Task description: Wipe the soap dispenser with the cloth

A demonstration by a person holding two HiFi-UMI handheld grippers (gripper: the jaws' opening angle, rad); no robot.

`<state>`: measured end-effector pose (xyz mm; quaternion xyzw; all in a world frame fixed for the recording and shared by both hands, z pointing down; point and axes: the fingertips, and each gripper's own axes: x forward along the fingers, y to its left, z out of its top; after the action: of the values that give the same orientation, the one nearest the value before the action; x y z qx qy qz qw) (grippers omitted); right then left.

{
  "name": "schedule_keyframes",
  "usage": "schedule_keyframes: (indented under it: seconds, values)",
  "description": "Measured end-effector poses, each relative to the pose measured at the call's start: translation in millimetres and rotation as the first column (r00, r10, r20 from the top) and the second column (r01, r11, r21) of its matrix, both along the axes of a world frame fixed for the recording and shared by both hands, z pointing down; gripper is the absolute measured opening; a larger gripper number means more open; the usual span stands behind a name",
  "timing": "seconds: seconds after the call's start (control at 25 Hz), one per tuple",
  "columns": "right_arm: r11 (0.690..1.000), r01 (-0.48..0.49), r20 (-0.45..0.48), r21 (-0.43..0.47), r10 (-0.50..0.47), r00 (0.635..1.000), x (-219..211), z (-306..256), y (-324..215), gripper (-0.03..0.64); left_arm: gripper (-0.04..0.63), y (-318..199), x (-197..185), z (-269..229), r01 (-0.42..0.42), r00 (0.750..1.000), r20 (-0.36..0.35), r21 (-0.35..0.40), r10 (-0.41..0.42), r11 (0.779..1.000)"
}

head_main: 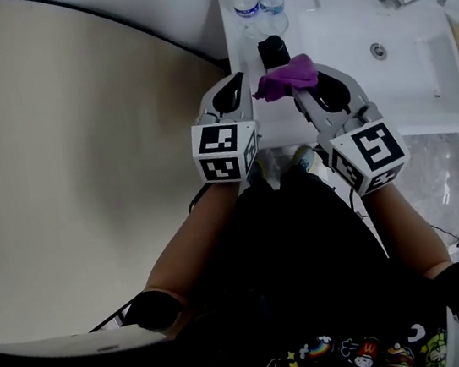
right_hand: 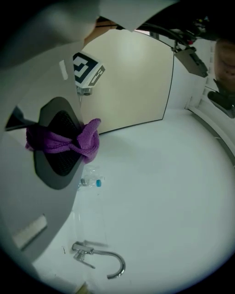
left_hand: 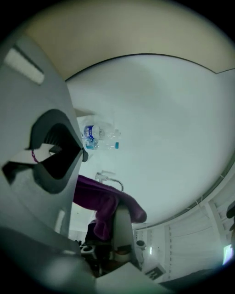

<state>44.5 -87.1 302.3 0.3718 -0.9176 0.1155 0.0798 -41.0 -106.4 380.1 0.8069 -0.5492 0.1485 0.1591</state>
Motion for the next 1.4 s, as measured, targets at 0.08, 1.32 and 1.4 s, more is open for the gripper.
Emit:
schedule_keyframes:
  seconds: [0.08,1.32,1.4]
  values:
    - [1.000,-0.031,-0.029,-0.001,0.031,0.999,1,-2,10,0.086,0.000,0,-7,-6,-0.034,0.999,-0.001,0.023,0.034,0.999]
    - [0.958,-0.189,-0.299,-0.215,0.119,0.947,-16,184,37,0.204,0.000,46,-17,30,-0.187,0.982,-0.023,0.008,0.187,0.982]
    - [0.962,-0.191,-0.277,-0.192,0.134,0.952,-17,169,42,0.218,0.000,47,-16,28,-0.190,0.981,-0.027,0.014,0.190,0.982]
